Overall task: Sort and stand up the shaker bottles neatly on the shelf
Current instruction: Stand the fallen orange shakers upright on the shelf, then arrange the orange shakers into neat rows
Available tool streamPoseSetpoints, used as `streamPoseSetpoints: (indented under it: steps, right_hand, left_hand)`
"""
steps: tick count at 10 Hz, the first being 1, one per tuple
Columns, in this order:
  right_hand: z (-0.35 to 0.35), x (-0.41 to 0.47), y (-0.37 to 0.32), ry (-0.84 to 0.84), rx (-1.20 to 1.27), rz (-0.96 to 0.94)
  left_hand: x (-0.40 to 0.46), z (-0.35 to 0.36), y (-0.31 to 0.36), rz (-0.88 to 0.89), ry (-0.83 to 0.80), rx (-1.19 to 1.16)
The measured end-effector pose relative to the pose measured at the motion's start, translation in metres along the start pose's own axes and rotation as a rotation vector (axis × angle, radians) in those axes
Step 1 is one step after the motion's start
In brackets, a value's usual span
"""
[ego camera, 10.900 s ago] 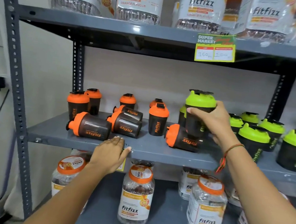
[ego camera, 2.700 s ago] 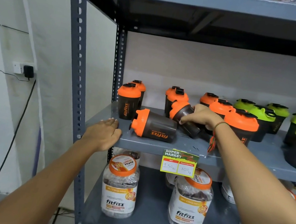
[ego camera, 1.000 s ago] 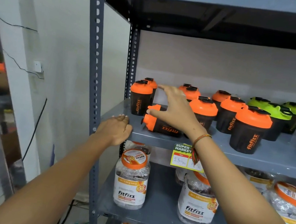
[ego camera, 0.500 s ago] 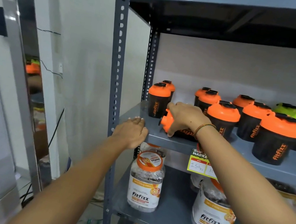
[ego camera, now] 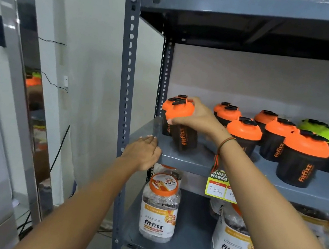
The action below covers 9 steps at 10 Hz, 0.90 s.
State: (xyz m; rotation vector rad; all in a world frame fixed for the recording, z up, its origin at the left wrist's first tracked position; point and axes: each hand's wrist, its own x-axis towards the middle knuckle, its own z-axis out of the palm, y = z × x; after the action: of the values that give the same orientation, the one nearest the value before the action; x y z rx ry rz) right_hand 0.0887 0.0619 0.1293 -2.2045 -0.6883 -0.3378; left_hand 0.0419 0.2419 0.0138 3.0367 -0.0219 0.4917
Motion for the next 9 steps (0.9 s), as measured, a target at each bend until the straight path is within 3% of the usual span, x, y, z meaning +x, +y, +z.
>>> streamPoseSetpoints:
  steps: [2, 9]
  right_hand:
    - [0.026, -0.003, 0.003, 0.136, 0.276, 0.052]
    - [0.047, -0.012, 0.013, 0.193, 0.259, 0.051]
  left_hand:
    - [0.000, 0.003, -0.001, 0.000, 0.014, -0.008]
    - [-0.003, 0.002, 0.003, -0.002, 0.036, -0.015]
